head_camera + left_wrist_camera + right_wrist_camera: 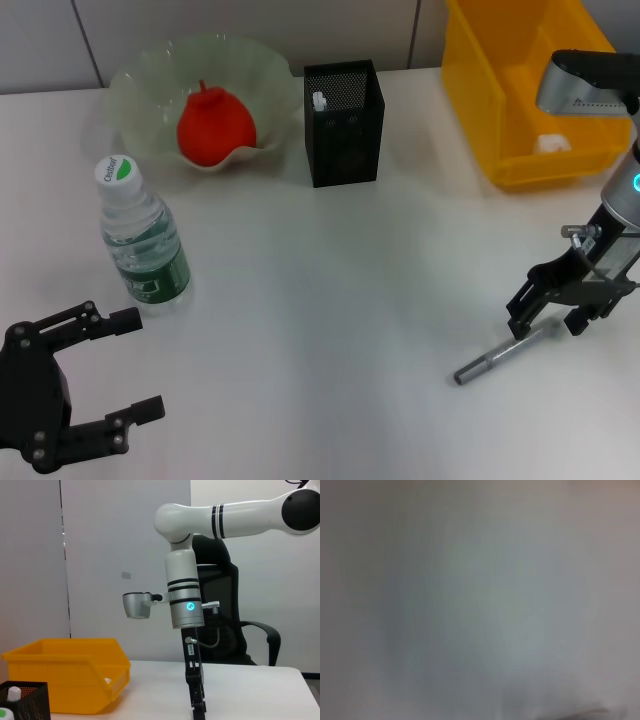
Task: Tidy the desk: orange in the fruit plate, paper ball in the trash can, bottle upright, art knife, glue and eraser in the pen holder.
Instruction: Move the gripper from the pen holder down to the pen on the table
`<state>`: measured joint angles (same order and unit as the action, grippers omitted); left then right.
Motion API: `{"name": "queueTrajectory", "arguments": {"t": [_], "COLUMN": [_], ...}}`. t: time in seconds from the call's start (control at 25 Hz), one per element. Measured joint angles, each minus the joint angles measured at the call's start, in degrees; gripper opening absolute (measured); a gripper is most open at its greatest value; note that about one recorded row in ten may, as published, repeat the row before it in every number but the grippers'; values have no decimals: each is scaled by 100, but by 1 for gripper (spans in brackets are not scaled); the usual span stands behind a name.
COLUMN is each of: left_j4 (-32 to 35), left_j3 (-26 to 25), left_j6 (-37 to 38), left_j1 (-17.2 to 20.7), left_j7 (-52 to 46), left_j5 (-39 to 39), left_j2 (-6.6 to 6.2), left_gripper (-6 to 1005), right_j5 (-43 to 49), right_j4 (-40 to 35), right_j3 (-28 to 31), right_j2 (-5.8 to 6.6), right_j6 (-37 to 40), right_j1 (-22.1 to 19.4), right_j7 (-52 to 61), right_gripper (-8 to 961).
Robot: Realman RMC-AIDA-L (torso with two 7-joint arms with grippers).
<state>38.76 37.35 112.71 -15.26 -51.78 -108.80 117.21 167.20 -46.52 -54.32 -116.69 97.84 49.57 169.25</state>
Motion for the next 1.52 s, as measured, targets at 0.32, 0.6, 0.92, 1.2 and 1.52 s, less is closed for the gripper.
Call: {"name": "queueTrajectory", "arguments": {"t": [0.32,0.6,0.92,1.2,1.52], "left_j4": [-4,-8,-9,-9,-9], "left_j3": [0,0,0,-17,-32], "left_j6": [8,14,14,14,14], "left_j1": [4,12,15,44,66], "left_j7": [36,36,44,45,49], "left_j5": [0,0,0,0,0], "left_j2": [3,3,3,3,3], "left_gripper": [785,785,785,785,785], "right_j5": [0,0,0,0,-3], "right_j4": [57,263,416,375,302], "right_j3": [-16,-140,-240,-531,-836], "right_j2": [-19,-20,-51,-87,-141], "right_j6": [-162,-397,-473,-383,-197], "right_j1": [107,245,387,481,537], "right_j7": [3,3,3,2,2], "right_gripper": [727,728,728,728,728]}}
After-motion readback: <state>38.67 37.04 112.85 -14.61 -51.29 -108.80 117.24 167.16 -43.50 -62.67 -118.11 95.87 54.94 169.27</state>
